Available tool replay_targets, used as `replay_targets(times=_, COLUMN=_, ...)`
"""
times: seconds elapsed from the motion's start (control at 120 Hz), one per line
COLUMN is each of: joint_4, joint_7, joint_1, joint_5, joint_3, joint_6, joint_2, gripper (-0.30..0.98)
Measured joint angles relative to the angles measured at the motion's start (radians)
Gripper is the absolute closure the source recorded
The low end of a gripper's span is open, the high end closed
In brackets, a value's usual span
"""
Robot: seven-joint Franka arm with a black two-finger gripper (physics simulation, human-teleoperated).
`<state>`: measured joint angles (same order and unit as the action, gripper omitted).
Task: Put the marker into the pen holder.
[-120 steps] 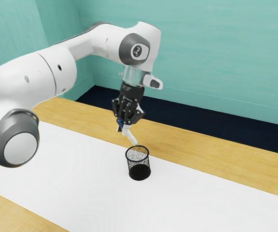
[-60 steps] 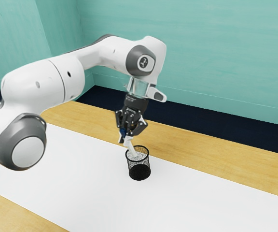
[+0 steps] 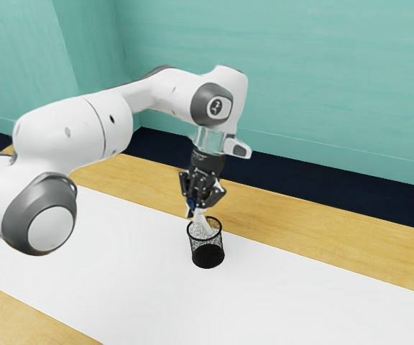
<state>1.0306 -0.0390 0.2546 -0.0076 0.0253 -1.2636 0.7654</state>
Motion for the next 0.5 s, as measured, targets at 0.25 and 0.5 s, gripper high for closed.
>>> replay_targets(times=0.25, joint_4=0.017, joint_7=0.003, joint_1=-0.001, joint_5=-0.014, joint_3=0.0, joint_6=-0.019, joint_2=0.006, gripper=0.39)
replay_targets(times=0.5, joint_4=0.229, joint_7=0.001, joint_1=-0.008, joint_5=0.026, joint_3=0.042, joint_6=-0.102, joint_2=-0.415, gripper=0.12)
